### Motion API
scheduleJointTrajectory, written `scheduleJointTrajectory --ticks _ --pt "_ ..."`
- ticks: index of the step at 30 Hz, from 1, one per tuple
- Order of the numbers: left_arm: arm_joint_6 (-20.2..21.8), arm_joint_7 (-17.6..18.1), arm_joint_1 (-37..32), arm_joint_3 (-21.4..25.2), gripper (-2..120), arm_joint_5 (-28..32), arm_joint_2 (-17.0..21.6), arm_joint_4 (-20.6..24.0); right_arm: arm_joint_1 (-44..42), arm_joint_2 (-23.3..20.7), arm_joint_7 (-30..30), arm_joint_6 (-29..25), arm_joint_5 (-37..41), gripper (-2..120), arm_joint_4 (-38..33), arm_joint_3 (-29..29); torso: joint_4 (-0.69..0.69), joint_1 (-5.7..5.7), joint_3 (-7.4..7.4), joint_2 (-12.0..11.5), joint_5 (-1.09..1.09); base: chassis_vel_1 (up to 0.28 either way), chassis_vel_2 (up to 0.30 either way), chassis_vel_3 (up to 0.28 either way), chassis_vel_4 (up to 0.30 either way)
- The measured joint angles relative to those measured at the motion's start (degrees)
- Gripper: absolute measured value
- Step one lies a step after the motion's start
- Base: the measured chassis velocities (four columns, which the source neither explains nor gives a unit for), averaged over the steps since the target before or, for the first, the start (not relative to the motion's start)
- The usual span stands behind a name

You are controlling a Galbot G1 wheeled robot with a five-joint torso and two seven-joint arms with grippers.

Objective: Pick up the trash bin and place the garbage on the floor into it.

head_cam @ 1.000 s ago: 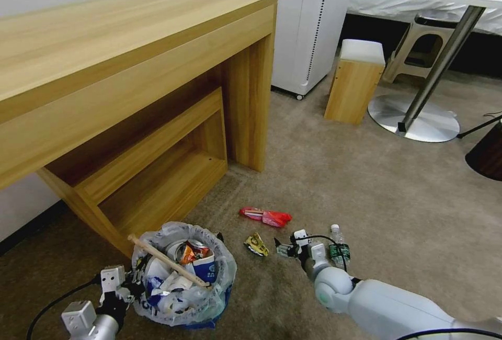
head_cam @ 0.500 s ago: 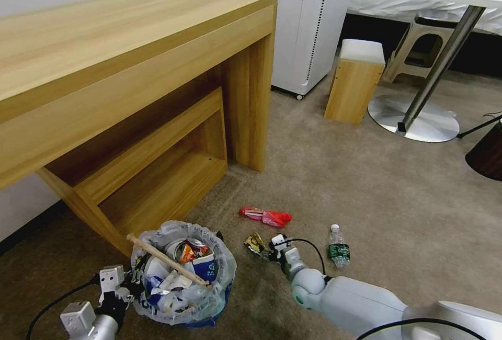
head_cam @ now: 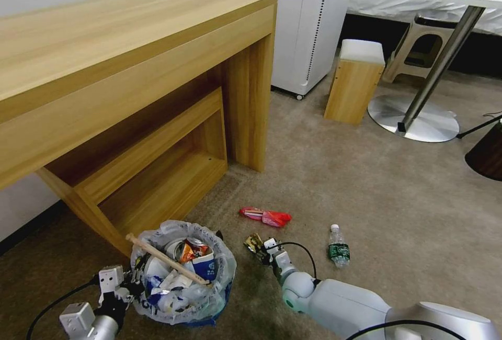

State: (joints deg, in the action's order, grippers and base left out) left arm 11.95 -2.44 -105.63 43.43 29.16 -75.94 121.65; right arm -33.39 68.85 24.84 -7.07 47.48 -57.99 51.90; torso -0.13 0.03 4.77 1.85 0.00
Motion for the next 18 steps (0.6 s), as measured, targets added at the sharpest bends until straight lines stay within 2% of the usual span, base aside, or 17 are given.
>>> scheduleJointTrajectory --ticks 3,5,8,9,10,12,18 --pt "0.0 0.0 0.0 0.0 3 0.0 -0.2 0.2 -0.1 0.0 0.0 -0.1 -0.4 36 0.0 0.0 0.00 0.00 0.00 0.0 0.00 0.000 0.000 0.000 0.000" --pt "-0.2 0.0 0.1 0.0 3 0.0 -0.4 0.2 -0.4 -0.3 0.0 -0.3 -1.1 24 -0.1 0.0 0.00 0.00 0.00 0.0 0.00 0.000 0.000 0.000 0.000" --pt "-0.2 0.0 0.1 -0.1 3 0.0 -0.5 0.2 -0.5 -0.5 0.0 -0.5 -1.2 21 -0.1 0.0 0.00 0.00 0.00 0.0 0.00 0.000 0.000 0.000 0.000" --pt "-0.3 -0.1 0.2 -0.2 3 0.0 -0.7 0.1 -0.8 -1.0 -0.1 -1.0 -1.6 11 -0.1 -0.2 0.00 0.00 0.00 0.0 0.00 0.000 0.000 0.000 0.000" --pt "-0.3 -0.1 0.2 -0.2 3 0.0 -0.7 0.1 -0.8 -1.0 -0.1 -1.0 -1.6 11 -0.1 -0.2 0.00 0.00 0.00 0.0 0.00 0.000 0.000 0.000 0.000" --pt "-0.3 -0.1 0.4 -0.3 3 -0.1 -0.8 0.0 -1.1 -1.8 -0.4 -1.4 -2.2 1 -0.3 -0.8 0.00 0.00 0.00 0.0 0.00 0.000 0.000 0.000 0.000" --pt "-0.3 -0.1 0.5 -0.4 3 -0.2 -0.9 -0.3 -1.8 -3.3 -1.2 -2.5 -2.9 0 -1.0 -2.4 0.00 0.00 0.00 0.0 0.01 0.000 0.000 0.000 0.000"
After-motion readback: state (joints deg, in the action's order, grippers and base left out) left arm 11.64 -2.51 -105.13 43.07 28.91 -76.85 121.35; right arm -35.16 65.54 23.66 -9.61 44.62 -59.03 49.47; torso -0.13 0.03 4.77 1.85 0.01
